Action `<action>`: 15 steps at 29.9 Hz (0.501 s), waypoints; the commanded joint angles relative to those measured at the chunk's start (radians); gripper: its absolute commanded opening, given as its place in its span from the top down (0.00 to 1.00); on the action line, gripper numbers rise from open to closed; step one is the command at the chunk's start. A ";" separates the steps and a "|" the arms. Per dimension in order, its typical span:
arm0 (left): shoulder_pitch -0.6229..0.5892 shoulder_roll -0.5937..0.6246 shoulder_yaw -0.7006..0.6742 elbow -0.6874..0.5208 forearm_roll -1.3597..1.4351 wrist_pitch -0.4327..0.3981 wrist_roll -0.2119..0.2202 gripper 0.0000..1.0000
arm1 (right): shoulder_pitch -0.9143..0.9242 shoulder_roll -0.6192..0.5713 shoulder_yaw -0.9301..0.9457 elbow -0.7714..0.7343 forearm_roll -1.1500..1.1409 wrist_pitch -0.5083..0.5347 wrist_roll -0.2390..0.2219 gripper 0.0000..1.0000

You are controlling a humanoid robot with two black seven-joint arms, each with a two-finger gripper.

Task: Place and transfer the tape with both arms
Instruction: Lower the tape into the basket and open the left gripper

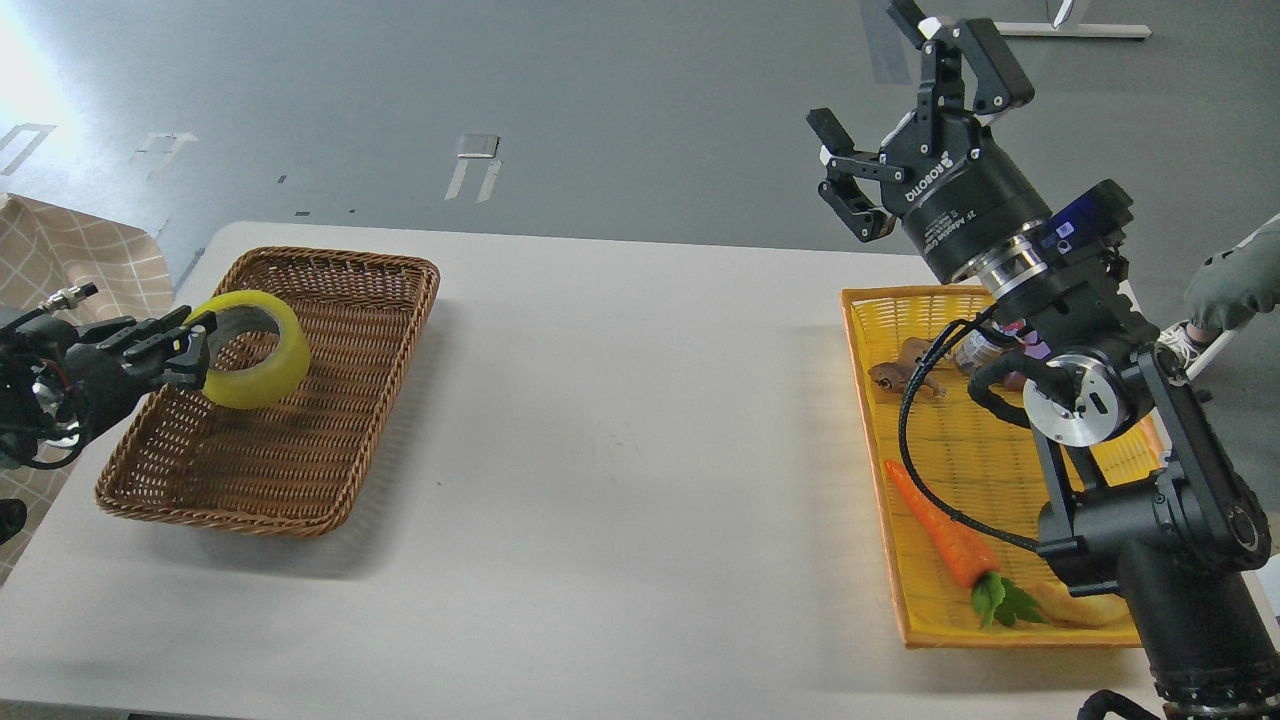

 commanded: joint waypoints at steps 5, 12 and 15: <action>0.001 -0.034 0.000 0.009 0.001 0.002 -0.022 0.74 | -0.014 0.000 0.002 0.002 -0.004 0.000 0.000 0.00; 0.001 -0.059 0.000 0.011 0.001 0.002 -0.027 0.72 | -0.023 0.000 0.003 0.002 -0.004 0.000 0.000 0.00; 0.000 -0.062 -0.003 0.015 -0.004 0.003 -0.024 0.69 | -0.023 0.000 0.003 0.001 -0.004 0.000 0.000 0.00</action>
